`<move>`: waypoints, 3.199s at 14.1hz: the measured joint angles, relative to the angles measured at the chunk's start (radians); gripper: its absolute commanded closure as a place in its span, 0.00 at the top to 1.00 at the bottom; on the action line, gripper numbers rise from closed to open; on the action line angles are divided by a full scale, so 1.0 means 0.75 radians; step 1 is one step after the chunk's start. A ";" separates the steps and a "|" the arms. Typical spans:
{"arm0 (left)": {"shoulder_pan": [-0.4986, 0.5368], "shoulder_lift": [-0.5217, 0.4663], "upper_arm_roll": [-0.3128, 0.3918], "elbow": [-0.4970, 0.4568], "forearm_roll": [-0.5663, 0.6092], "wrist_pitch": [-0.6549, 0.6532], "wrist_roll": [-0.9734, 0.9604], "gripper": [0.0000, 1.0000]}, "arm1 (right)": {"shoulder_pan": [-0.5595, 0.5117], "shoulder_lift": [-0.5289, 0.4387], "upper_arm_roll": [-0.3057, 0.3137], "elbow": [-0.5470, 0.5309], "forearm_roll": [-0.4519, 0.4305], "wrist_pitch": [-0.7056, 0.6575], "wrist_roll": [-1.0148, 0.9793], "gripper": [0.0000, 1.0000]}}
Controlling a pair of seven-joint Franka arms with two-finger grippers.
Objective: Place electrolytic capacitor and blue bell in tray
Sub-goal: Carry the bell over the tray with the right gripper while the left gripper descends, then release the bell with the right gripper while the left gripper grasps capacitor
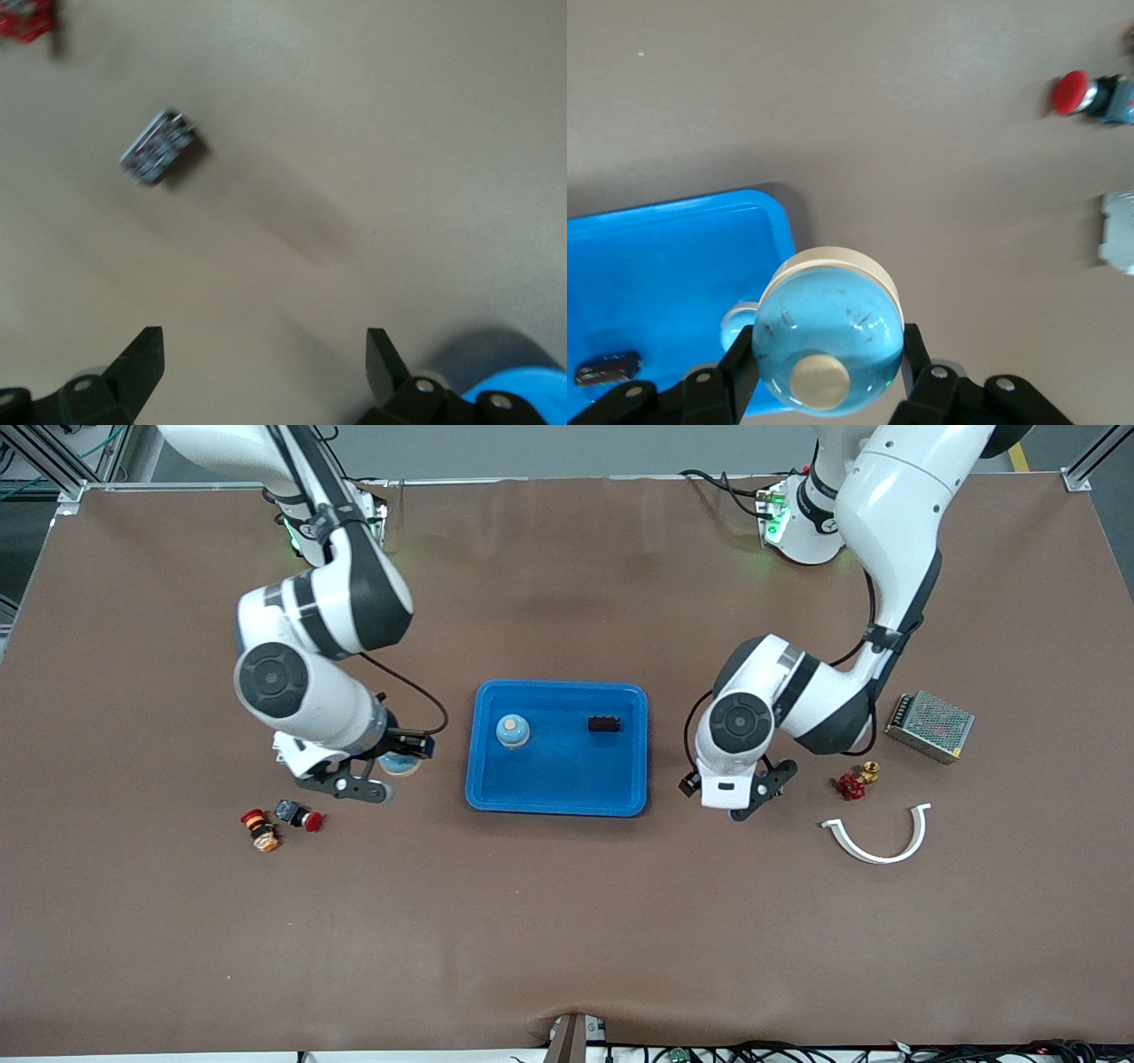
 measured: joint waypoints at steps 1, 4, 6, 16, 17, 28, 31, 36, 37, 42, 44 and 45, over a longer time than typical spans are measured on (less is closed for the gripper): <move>0.021 0.020 0.001 -0.001 0.000 0.051 0.023 1.00 | 0.026 0.015 0.000 -0.005 0.000 0.032 0.040 0.32; 0.073 0.078 0.000 -0.001 0.000 0.203 0.110 1.00 | 0.102 0.075 0.000 -0.018 0.001 0.137 0.146 0.32; 0.102 0.092 0.000 -0.001 0.000 0.219 0.324 1.00 | 0.158 0.128 0.001 -0.020 0.002 0.199 0.195 0.32; 0.223 0.057 -0.001 -0.162 0.131 0.498 1.033 1.00 | 0.251 0.333 0.001 -0.025 0.003 0.411 0.226 0.32; 0.252 0.033 -0.001 -0.254 0.193 0.628 1.038 1.00 | 0.252 0.344 0.002 -0.025 0.003 0.430 0.226 0.32; 0.326 -0.090 -0.008 -0.553 0.284 0.800 1.074 1.00 | 0.255 0.407 0.031 -0.025 0.003 0.517 0.229 0.32; 0.349 -0.094 -0.007 -0.571 0.285 0.800 1.079 1.00 | 0.255 0.419 0.036 -0.025 0.004 0.525 0.229 0.32; 0.361 -0.109 -0.007 -0.590 0.285 0.800 1.092 1.00 | 0.255 0.422 0.037 -0.025 0.004 0.540 0.229 1.00; 0.361 -0.112 -0.007 -0.593 0.285 0.800 1.092 1.00 | 0.255 0.422 0.037 -0.025 0.004 0.540 0.229 1.00; 0.361 -0.118 -0.008 -0.610 0.285 0.775 1.091 0.69 | 0.263 0.419 0.039 -0.017 0.004 0.528 0.228 1.00; 0.361 -0.122 -0.008 -0.611 0.285 0.747 1.091 0.34 | 0.264 0.400 0.037 -0.002 0.004 0.449 0.225 1.00; 0.361 -0.126 -0.008 -0.611 0.285 0.736 1.091 0.19 | 0.264 0.376 0.033 0.005 0.004 0.401 0.216 1.00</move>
